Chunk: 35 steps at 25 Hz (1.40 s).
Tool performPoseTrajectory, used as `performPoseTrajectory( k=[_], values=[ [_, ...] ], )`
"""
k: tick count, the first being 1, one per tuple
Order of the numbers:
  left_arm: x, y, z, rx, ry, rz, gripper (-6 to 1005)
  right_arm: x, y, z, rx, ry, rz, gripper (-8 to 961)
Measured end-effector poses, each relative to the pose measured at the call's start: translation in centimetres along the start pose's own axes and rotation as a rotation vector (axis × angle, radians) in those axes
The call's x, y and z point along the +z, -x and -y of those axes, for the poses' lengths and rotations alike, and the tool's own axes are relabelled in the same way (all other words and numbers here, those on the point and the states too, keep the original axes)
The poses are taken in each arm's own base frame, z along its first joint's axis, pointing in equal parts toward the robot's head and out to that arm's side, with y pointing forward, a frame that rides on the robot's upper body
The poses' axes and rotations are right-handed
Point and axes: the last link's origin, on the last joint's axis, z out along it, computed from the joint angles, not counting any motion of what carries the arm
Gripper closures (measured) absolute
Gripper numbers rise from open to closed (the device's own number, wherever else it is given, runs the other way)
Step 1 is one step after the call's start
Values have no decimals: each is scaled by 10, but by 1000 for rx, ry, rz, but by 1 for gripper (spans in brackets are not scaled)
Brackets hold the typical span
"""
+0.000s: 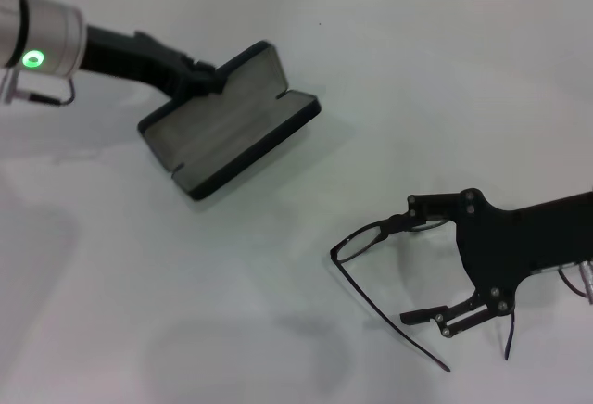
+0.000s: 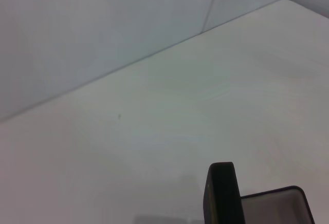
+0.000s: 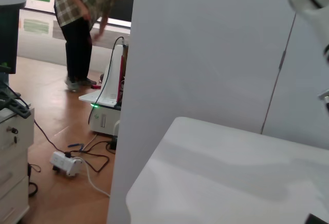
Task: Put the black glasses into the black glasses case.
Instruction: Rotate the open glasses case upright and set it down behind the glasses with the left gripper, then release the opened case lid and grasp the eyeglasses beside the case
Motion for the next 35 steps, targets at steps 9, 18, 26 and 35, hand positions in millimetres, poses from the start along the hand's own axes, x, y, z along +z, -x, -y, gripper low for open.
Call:
performPoseTrajectory(
  k=[9,18,26,35],
  values=[
    [38,-47,-30,534,85,-31,802,0,-8,-10,-10,-34,20,114],
    [76,-67,-61,787,197,-33,803,-1,-16,-13,10,-83,25,117],
    [93,-67,-65,819,175,12,803,-2,-17,-13,7,-99,27,119],
    [93,-67,-68,748,198,97,744,-2,-16,-10,5,-102,23,122]
  ],
)
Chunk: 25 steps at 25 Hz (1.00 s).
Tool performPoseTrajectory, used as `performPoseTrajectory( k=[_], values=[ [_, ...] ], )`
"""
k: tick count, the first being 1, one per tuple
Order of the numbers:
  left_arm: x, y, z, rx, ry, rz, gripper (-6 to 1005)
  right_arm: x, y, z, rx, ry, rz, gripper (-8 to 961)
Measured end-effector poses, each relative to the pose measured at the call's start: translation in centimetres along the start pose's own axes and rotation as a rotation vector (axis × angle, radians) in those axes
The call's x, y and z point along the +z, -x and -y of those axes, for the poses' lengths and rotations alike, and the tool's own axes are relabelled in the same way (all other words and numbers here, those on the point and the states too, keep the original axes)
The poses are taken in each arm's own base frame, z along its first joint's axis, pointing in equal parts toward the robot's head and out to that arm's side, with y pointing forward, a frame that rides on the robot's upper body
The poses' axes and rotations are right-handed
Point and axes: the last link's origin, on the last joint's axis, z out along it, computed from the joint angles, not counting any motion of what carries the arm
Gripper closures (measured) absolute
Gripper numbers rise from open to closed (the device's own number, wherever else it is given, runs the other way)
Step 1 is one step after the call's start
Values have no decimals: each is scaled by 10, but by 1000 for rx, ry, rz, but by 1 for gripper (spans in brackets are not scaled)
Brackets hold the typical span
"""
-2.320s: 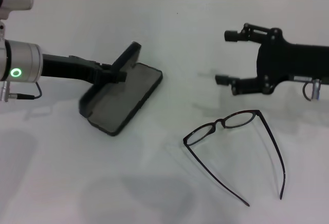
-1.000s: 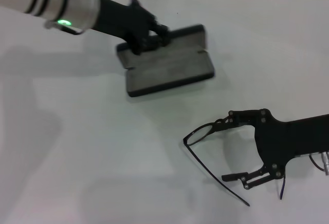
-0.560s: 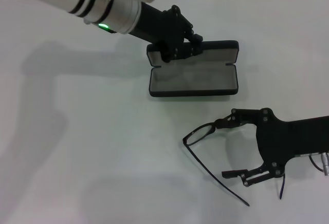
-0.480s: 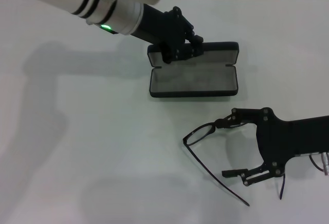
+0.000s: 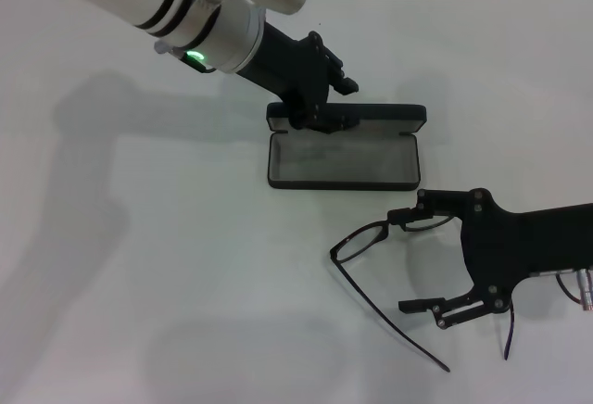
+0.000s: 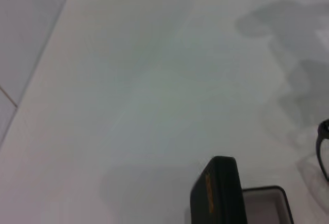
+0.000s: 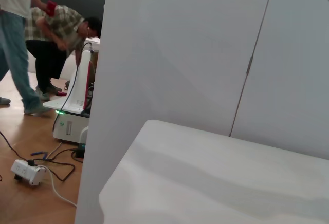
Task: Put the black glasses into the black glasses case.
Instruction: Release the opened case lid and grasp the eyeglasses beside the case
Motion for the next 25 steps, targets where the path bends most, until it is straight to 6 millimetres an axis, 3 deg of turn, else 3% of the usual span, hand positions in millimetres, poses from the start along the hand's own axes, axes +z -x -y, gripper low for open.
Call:
performPoseTrajectory(
  k=[5,10,14,17,21,25],
  values=[
    [-3,-4,-5,-44,0,-110,610,1,0,1,0,-4,-2,124],
    [-23,-7,-13,-126,-31,-391,536,0,2,5,2,-32,12,125],
    [-38,17,-29,-265,-145,-611,523,-8,8,17,42,-110,44,126],
    [-41,40,-52,-344,-263,-753,514,-15,16,30,87,-131,28,127],
    [-43,67,-85,-442,-405,-891,501,-22,41,57,71,-84,-166,129],
    [-50,88,-104,-538,-494,-941,488,-10,63,78,49,36,-440,130]
  ],
)
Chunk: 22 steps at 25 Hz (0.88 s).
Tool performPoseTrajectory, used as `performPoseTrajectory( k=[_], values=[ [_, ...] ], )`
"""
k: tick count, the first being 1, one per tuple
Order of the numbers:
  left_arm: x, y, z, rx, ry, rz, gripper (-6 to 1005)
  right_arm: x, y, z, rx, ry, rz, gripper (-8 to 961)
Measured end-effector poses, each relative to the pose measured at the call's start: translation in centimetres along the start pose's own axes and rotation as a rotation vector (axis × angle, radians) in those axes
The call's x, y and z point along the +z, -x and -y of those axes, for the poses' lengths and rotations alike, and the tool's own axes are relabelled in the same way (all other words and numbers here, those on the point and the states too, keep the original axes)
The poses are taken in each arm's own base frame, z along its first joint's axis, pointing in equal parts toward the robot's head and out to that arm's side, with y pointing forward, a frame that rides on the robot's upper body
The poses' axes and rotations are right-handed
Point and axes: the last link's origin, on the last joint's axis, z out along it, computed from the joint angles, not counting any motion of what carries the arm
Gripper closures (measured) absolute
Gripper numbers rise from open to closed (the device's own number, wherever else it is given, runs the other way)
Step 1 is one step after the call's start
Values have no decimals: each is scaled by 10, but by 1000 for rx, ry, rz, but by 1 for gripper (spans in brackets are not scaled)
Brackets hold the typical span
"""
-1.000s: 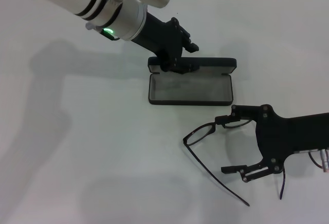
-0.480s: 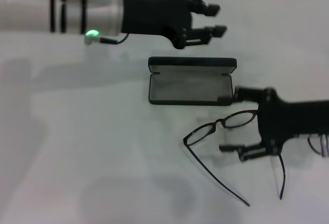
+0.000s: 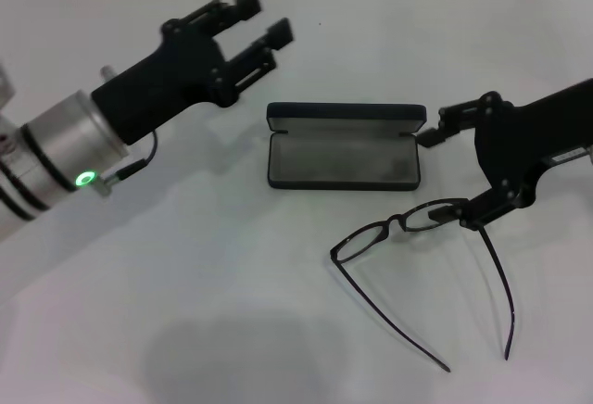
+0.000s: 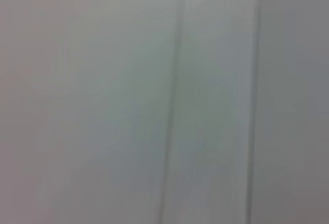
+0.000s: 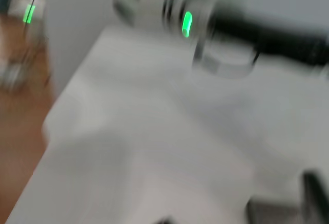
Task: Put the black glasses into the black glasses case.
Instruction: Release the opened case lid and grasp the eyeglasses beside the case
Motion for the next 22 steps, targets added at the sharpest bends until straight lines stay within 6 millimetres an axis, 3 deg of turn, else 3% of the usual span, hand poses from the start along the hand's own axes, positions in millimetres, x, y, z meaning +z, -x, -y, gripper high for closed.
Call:
performPoseTrajectory(
  k=[6,15,22],
  values=[
    [-20,8,-2,-65,-69,-17,447,24,22,10,-85,128,-244,132],
    [-14,9,-6,-107,-51,-22,425,78,26,3,-295,209,-450,192],
    [-13,10,-7,-124,-42,-15,426,97,26,2,-336,215,-504,223]
  ],
)
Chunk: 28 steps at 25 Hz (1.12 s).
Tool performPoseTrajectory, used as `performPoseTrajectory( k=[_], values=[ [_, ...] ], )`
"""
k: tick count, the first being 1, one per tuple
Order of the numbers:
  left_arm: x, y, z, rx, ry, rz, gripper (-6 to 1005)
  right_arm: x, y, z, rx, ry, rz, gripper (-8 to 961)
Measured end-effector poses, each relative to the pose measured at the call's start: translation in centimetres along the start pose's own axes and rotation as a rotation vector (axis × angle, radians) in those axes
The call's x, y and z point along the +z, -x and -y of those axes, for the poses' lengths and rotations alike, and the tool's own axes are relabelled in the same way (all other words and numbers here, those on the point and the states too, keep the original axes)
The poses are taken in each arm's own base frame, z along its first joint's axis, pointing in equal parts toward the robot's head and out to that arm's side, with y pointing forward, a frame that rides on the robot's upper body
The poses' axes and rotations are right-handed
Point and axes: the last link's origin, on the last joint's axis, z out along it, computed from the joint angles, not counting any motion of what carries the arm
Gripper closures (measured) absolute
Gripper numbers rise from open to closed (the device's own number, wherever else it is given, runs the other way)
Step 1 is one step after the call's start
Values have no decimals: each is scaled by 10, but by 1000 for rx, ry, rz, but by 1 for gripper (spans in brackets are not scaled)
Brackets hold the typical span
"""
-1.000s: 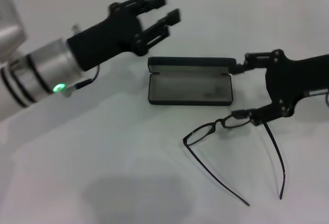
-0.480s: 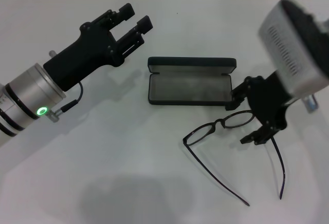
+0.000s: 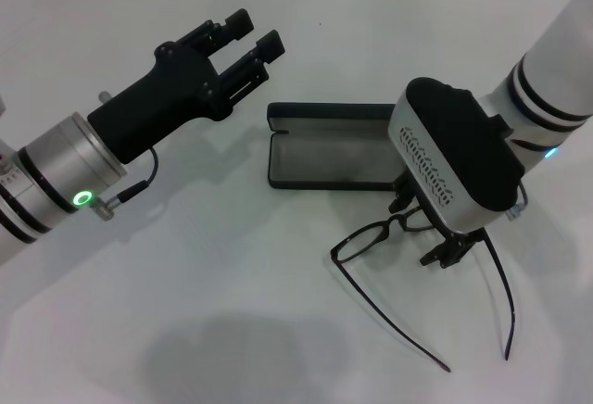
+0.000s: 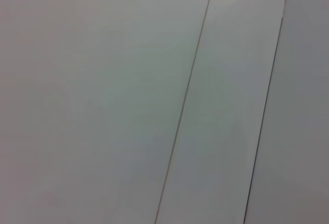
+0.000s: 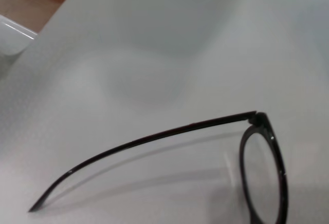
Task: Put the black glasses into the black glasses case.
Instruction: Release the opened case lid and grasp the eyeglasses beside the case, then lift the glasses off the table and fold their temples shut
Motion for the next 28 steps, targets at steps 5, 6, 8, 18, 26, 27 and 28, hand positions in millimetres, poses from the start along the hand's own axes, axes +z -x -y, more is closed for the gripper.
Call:
performPoseTrajectory(
  k=[5,6,8,18,26,27,28],
  values=[
    [-1,1,-1,-3,-1,2,430,5,5,4,-18,-34,-2,229],
    [-1,1,-1,-3,-2,2,430,7,6,5,-21,-41,-1,230],
    [-1,1,-1,-2,-2,2,430,8,9,5,-25,-44,4,232],
    [2,6,-3,-11,-7,10,432,14,13,6,-30,-42,8,418],
    [2,6,-3,-12,-8,13,433,0,6,11,39,-105,71,628],
    [2,7,-3,-12,-8,14,433,-4,4,12,57,-119,86,650],
    [2,7,-3,-12,-6,17,433,-7,2,13,75,-129,100,673]
  ],
)
